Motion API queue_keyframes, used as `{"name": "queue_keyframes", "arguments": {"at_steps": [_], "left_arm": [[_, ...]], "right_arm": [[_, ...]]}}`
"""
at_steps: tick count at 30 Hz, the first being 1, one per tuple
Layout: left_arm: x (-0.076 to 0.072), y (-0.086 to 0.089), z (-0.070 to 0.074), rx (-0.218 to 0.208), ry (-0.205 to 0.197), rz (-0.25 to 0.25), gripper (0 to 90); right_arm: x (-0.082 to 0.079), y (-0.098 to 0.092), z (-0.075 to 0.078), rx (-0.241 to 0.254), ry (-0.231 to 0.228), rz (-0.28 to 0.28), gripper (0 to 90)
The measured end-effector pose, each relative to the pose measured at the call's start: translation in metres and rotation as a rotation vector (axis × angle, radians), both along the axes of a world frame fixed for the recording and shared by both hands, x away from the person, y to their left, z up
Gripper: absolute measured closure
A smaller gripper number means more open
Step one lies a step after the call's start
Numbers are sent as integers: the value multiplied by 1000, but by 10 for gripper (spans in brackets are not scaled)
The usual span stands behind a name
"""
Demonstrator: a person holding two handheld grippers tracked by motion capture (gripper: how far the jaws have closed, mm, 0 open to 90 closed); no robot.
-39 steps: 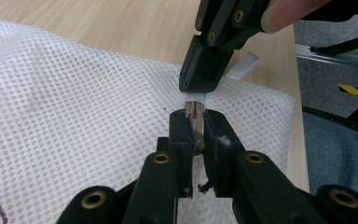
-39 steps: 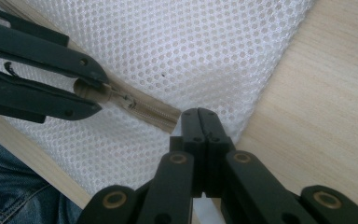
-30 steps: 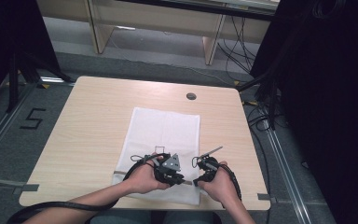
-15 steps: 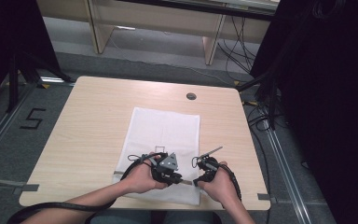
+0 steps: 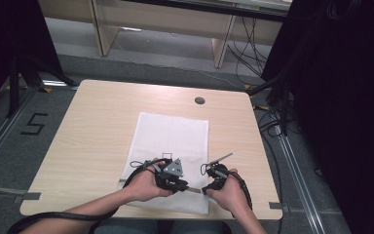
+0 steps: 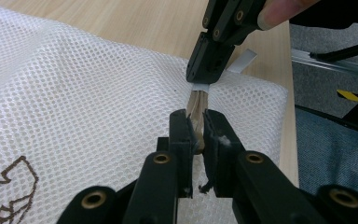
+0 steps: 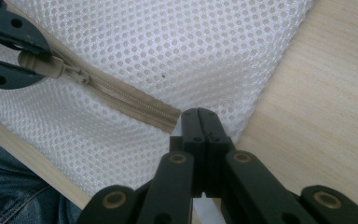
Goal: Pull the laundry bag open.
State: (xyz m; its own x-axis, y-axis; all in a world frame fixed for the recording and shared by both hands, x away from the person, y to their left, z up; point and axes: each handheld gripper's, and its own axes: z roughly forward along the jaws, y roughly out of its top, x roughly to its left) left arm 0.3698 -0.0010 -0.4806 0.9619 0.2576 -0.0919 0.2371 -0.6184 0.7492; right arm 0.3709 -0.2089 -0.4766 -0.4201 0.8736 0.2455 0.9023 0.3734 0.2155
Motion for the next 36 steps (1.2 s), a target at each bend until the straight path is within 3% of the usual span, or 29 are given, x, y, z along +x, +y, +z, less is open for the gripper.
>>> {"name": "queue_keyframes", "arguments": {"at_steps": [10, 12, 13, 14, 15, 19, 20, 26, 27, 29, 36], "left_arm": [[0, 5, 1, -13, 8, 7, 817], [-1, 5, 1, -13, 9, 9, 817], [0, 5, 1, -12, 7, 6, 817], [0, 5, 2, -9, -5, -2, 817], [0, 6, 2, -8, 2, 7, 817], [0, 9, 3, -7, 10, 13, 817], [0, 9, 2, -14, 8, 15, 817], [0, 10, 4, -6, -2, 6, 817], [0, 11, 4, -11, 7, 15, 817], [0, 12, 4, -15, 11, 20, 817], [0, 15, 4, -20, 12, 22, 817]], "right_arm": [[0, 0, 0, 6, 0, -1, 900], [1, -3, -1, -11, -3, 48, 900], [1, -2, -1, -3, -3, 26, 900], [1, -3, -1, -12, -4, 48, 900], [0, -1, 0, 5, -2, 7, 900], [0, -2, -1, -5, 0, 23, 900], [1, -4, -1, -18, -1, 56, 900], [1, -4, -1, -14, -5, 41, 900], [0, -2, 0, -1, -1, 13, 900], [1, -4, -1, -14, -4, 42, 900], [1, -4, -1, -14, -1, 38, 900]]}}
